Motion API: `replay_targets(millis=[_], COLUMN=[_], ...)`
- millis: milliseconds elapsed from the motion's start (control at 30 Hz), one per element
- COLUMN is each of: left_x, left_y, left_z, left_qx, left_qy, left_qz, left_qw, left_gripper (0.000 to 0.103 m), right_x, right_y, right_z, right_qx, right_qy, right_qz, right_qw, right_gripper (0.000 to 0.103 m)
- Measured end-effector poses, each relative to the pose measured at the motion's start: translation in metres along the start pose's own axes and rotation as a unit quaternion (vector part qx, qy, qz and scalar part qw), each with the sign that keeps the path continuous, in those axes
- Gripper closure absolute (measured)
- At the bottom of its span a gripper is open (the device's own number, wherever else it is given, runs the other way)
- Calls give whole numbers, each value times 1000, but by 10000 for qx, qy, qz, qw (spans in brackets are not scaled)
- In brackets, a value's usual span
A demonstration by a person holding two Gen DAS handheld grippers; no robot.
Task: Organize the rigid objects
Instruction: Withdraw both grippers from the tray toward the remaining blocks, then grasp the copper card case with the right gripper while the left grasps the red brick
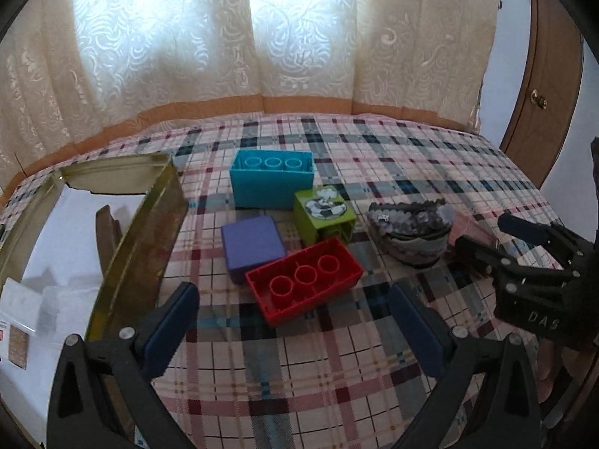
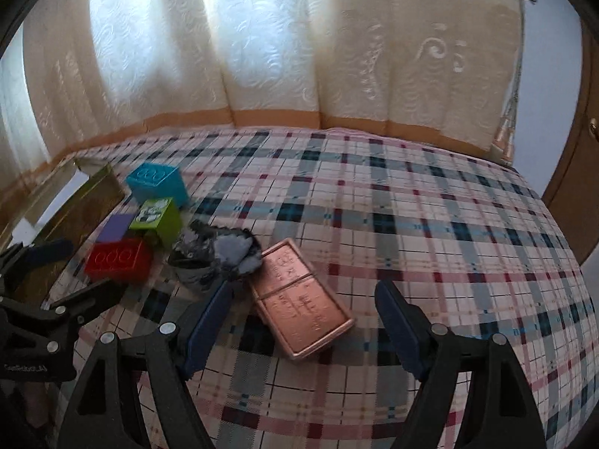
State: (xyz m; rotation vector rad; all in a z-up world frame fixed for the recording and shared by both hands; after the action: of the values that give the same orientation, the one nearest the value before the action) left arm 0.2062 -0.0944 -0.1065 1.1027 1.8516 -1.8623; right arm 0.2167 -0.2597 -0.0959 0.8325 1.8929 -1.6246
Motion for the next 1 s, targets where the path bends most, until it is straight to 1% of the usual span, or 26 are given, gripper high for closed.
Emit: replay_targets(millis=[133,233,300,333,367,400,467,533,600,667,700,767,833,900,1000], left_x=[-3,-5,-5,-5,-5,-4,-3,-2,-1,-1,-1,-1,-4,-6,-6], left_y=[8,9,13,15,15,16,17,18,19,21,21,22,21,20,23], left_z=[7,11,12,12,10,9,9,10,12,13,13,14,14,11,11], left_qx=[76,125,249,319,348,390,466,493,524,583,593,598,517,425,481], left_qy=[109,184,181,131,86,38,-3,26,60,59,52,87,127,128,145], left_qz=[-54,-40,-105,-135,-143,-154,-171,-189,-216,-240,-249,-244,-181,-125,-159], left_qw=[9999,9997,9995,9993,9993,9991,9988,9986,9984,9980,9979,9979,9984,9989,9986], left_gripper=[1,1,1,1,1,2,5,11,20,26,28,28,28,24,23], right_x=[5,4,5,5,6,6,8,8,10,11,11,11,12,12,13], right_y=[10,14,18,20,21,21,19,17,15,14,13,12,10,10,10], right_z=[1,2,2,1,-1,-3,-5,-7,-7,-6,-4,-2,0,0,0], right_qx=[20,164,198,169,140,133,128,137,153,136,116,111,124,145,163], right_qy=[6,-83,-152,-183,-223,-261,-337,-402,-410,-362,-319,-234,-177,-174,-189], right_qz=[-290,-319,-393,-450,-487,-500,-476,-454,-446,-455,-465,-471,-469,-464,-462], right_qw=[9996,9993,9989,9987,9985,9983,9982,9981,9980,9982,9983,9986,9987,9987,9986], right_gripper=[22,22,23,25,38,42,47,53,54,53,53,53,53,53,53])
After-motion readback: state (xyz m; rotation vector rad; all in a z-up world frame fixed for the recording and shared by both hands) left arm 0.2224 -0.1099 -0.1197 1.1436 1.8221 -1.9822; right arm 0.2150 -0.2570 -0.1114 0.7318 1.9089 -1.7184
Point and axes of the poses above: each gripper's, at about its wrist camera, not at the fingertips, and y roughly the way its jaws point, z to its right, x to its underside, the point moved 8 cm from there along y, roughly the way its jaws point, and after that the axes turned 14 degrees about y, right-handed, at the moved point
